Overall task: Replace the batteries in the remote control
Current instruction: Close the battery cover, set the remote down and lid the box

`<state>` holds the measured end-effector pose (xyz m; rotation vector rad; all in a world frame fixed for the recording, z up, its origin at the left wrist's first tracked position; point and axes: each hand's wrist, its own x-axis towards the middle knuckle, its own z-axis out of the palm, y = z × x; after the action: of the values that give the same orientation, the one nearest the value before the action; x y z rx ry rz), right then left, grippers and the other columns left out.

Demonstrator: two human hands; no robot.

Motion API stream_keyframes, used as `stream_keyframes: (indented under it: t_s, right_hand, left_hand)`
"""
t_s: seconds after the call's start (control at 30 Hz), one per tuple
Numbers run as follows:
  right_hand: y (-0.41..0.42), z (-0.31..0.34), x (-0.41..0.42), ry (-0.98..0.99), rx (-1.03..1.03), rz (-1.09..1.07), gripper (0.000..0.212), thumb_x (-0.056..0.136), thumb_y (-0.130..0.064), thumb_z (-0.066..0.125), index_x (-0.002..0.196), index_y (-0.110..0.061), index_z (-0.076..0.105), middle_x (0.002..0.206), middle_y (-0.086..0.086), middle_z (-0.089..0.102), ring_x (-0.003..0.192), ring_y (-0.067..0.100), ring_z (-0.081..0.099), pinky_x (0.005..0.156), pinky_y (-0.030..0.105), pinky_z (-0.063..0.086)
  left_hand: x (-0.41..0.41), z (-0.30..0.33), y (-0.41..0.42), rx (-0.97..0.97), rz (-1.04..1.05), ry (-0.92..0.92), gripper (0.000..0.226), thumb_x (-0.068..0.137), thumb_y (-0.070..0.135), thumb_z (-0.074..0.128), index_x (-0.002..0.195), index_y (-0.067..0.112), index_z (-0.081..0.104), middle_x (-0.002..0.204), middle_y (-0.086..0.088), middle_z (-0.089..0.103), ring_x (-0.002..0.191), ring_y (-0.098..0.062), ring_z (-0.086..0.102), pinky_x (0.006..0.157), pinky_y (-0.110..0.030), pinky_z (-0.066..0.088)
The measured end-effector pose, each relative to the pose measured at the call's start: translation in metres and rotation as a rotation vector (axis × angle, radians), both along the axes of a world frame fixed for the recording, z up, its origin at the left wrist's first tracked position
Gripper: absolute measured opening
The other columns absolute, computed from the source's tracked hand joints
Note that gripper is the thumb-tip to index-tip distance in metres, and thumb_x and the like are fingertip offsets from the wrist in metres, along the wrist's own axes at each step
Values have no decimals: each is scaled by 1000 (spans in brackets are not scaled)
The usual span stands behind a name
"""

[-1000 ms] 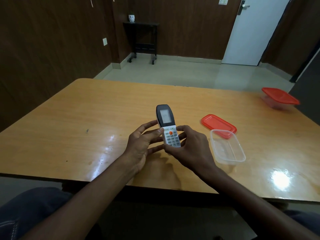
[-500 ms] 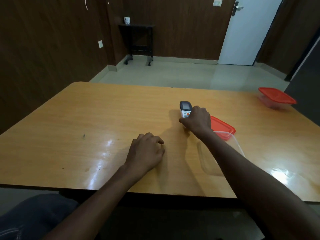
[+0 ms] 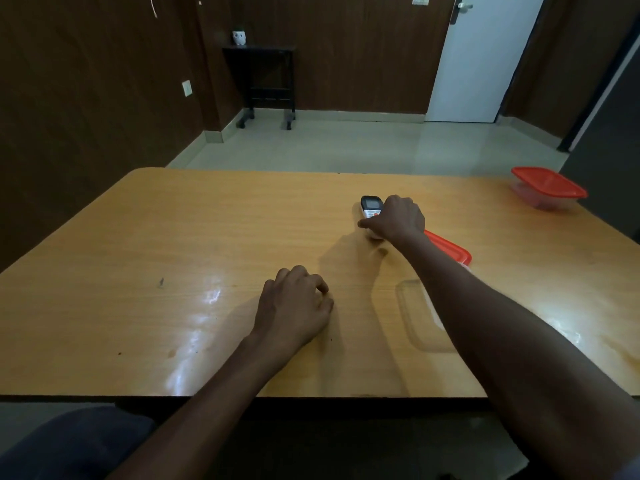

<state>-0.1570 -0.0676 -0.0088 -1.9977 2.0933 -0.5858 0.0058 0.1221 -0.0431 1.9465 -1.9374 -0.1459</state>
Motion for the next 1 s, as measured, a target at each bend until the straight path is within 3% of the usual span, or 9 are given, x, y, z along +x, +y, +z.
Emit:
stream_keyframes:
  t_s: [0.13,0.23,0.3,0.43,0.53,0.67,0.77,0.9,1.0]
  right_hand:
    - [7,6,-39,24,-20,7,56,70,-56,77,100,-10,66,107,15,69,106,36,58,66,34,40]
    - [16,6,-77,90,146,29,79,61,-67,79,116,-11,65,116,13,67,115,36,55,83,40,51]
    - [23,2,-98,119,266,65,82,60,-67,81,118,-11,67,115,11,68,109,31,58,87,39,52]
    - [31,-1,-121,41,238,80,63,64,-53,87,115,-18,73,116,6,70,94,21,58,69,29,49]
    - [37,2,-124,7,136,82,76,58,-56,89,121,-19,69,118,7,69,98,22,60,65,29,49]
    - [56,13,-121,-62,-138,96,94,54,-66,83,131,-18,57,125,12,60,116,31,53,86,43,53]
    - [72,29,-115,-132,-282,55,90,63,-57,83,136,-17,50,130,12,54,122,32,46,84,35,42]
    - [90,25,-111,-215,-260,-20,88,69,-56,80,139,-17,45,136,13,47,127,32,41,83,35,40]
    - [98,16,-108,-242,-136,-96,89,71,-62,75,140,-16,44,138,14,46,128,32,41,87,38,44]
  left_hand:
    - [-1,-1,1,3,-2,-19,30,96,44,55,117,29,69,116,5,61,115,-18,52,96,-37,44]
    - [-3,-2,2,0,4,-29,30,95,44,55,118,29,68,119,5,61,117,-18,52,98,-37,43]
    - [-6,-3,3,-9,13,-31,30,96,44,55,118,29,68,120,5,61,117,-18,52,98,-36,42]
    - [-9,-3,6,-22,21,-28,30,96,44,55,117,29,68,119,7,61,117,-18,52,98,-34,42]
    - [-9,-6,7,-40,13,-2,28,95,43,57,116,28,69,116,6,64,118,-19,50,95,-33,44]
    - [-16,-9,5,-74,-36,141,22,91,39,65,109,28,72,103,8,66,115,-17,49,89,-30,44]
    - [-25,-4,6,-16,-95,327,18,90,39,69,107,34,71,101,14,65,110,-11,53,86,-28,48]
    - [-53,14,16,181,-145,675,37,88,45,71,124,37,66,120,10,66,100,-9,64,77,-27,58]
    - [-84,13,23,316,-229,691,61,86,58,68,142,54,44,134,9,50,105,-16,64,72,-27,57]
